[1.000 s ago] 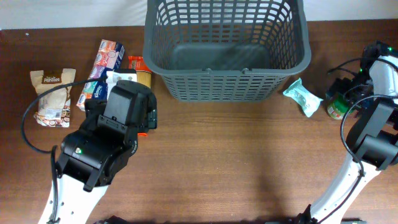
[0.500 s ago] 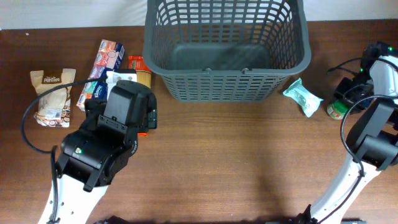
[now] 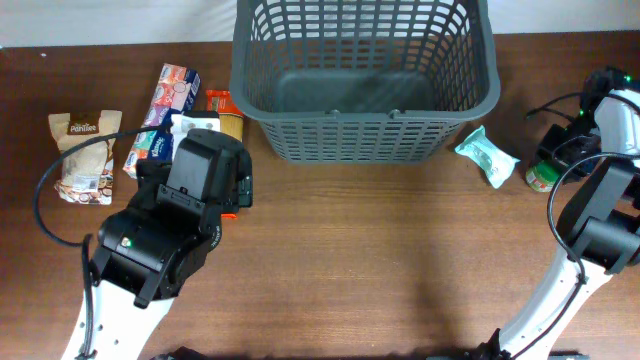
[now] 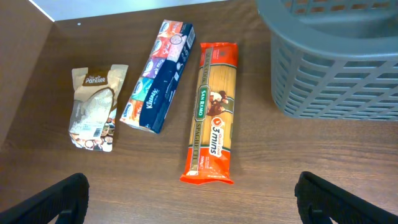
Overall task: Pack container
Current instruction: 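Close the right gripper around the green-lidded jar, then lift the jar and carry it over the basket with the right gripper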
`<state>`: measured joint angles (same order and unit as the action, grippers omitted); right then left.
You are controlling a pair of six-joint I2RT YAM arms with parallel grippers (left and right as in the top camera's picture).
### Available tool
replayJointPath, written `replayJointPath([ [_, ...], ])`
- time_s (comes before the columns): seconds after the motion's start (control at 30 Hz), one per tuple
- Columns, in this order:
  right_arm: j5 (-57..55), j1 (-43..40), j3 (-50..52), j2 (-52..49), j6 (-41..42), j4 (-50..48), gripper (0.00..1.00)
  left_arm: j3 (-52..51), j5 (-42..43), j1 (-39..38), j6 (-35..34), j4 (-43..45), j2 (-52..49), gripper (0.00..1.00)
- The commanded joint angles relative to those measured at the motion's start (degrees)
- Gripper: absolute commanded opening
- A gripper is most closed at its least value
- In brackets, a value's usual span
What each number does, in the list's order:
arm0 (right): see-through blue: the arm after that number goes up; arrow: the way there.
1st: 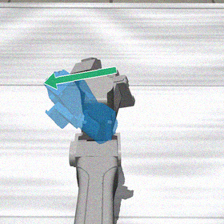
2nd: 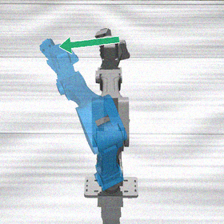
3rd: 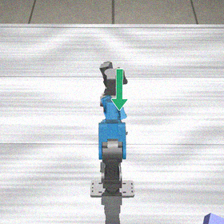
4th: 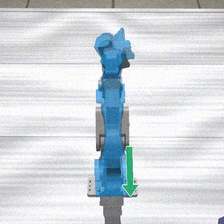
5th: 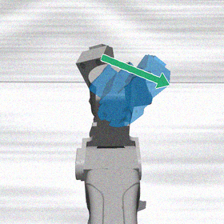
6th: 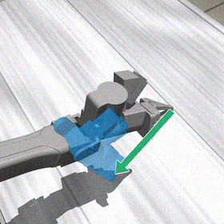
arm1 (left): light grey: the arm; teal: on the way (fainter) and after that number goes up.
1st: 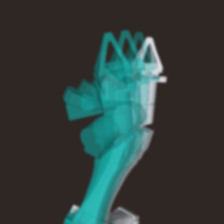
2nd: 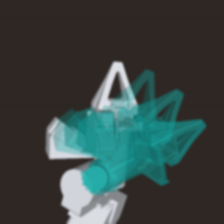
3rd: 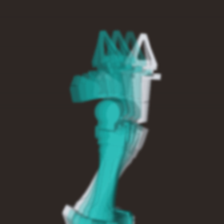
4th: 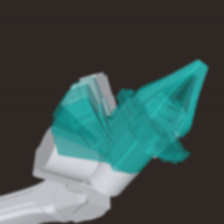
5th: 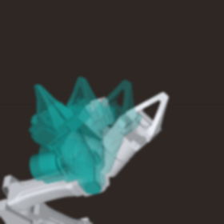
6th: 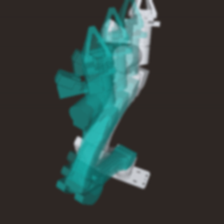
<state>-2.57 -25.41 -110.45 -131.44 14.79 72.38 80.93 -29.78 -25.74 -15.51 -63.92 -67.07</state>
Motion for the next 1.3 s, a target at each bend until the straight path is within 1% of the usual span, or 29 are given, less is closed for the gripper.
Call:
replayJointPath([
  [0.0,0.02,0.28,-0.31,-0.39,0.48,0.46,0.04,0.98,0.39,0.28,0.42,-0.2,0.28,0.99],
  [0.2,0.61,0.28,-3.69,0.96,0.46,2.19,0.04,0.98,0.39,0.28,0.42,-0.17,0.28,0.99],
  [0.43,0.57,0.28,-4.28,4.37,0.46,2.6,0.04,0.98,0.42,0.28,0.42,-0.2,0.28,0.99],
  [0.6,0.59,0.28,-4.85,8.57,0.46,3.8,0.04,0.98,0.39,0.28,0.42,-0.2,0.28,0.99],
  [0.7,0.63,0.28,-7.63,12.13,0.46,5.2,0.04,0.98,0.39,0.28,0.42,-0.2,0.28,0.99],
  [0.83,1.11,0.28,-16.83,18.18,0.42,9.44,0.04,0.98,0.37,0.28,0.42,-0.2,0.28,0.99],
  [1.03,7.87,0.33,-31.74,23.1,0.0,14.45,0.04,0.98,0.37,0.28,0.42,-0.2,0.28,0.99],
  [1.17,15.61,0.59,-40.65,24.81,0.02,15.82,0.03,0.98,0.37,0.28,0.42,-0.2,0.28,0.99],
  [1.27,22.64,2.01,-45.05,25.53,0.09,15.91,0.04,0.98,0.37,0.28,0.42,-0.2,0.28,0.99],
])
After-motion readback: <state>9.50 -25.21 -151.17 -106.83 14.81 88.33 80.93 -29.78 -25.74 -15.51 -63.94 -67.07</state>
